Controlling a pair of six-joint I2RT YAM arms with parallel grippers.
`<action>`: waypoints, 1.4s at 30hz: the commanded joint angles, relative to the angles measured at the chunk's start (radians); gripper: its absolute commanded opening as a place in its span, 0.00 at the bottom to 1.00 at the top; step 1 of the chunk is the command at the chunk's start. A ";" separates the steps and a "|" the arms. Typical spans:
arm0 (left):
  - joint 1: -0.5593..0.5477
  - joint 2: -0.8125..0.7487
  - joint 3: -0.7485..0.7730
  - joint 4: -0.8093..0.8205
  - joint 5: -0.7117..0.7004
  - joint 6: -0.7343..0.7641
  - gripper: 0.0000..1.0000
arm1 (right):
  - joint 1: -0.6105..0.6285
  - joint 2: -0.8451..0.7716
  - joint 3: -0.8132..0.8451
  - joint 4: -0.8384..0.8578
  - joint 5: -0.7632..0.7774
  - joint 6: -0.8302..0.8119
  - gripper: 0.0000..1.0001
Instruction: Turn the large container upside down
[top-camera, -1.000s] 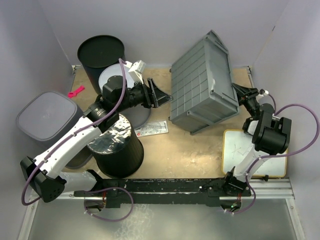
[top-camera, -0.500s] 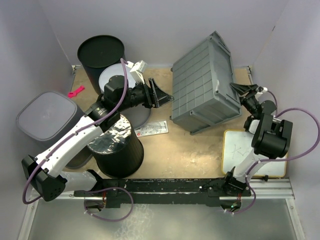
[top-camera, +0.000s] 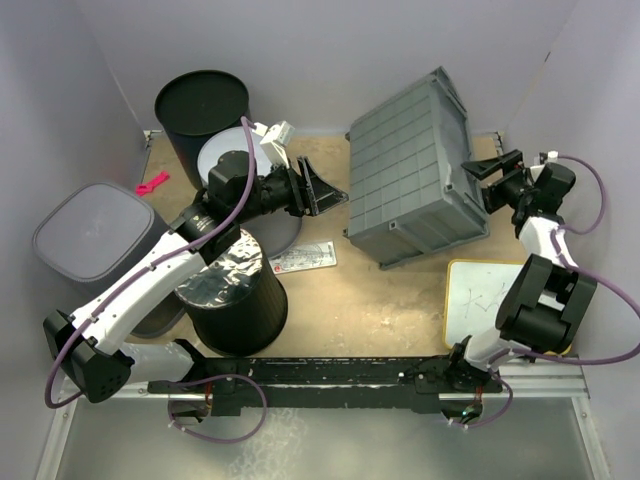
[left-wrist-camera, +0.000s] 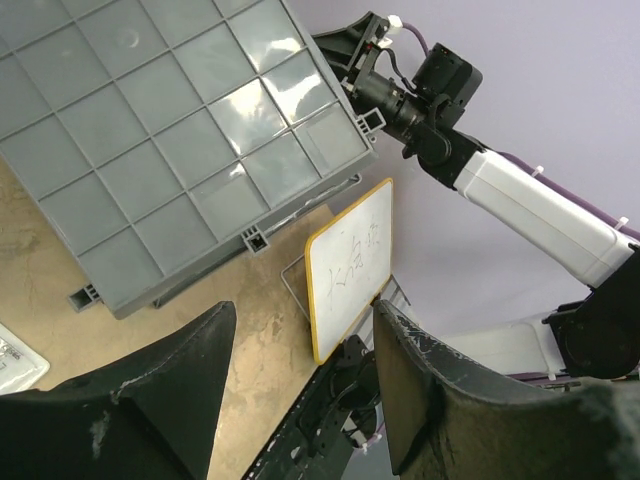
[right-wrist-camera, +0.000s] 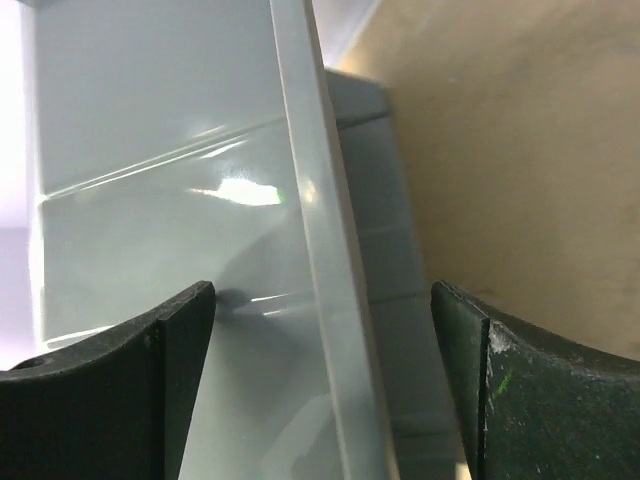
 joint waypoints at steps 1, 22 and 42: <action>-0.007 -0.023 0.015 0.054 0.014 -0.003 0.54 | -0.004 -0.014 0.045 -0.261 0.123 -0.237 0.90; -0.006 0.041 0.167 -0.309 -0.312 0.168 0.63 | 0.050 -0.264 0.267 -0.554 0.416 -0.524 1.00; -0.006 -0.081 0.097 -0.389 -0.718 0.348 0.64 | 0.353 -0.632 0.034 -0.379 0.401 -0.785 1.00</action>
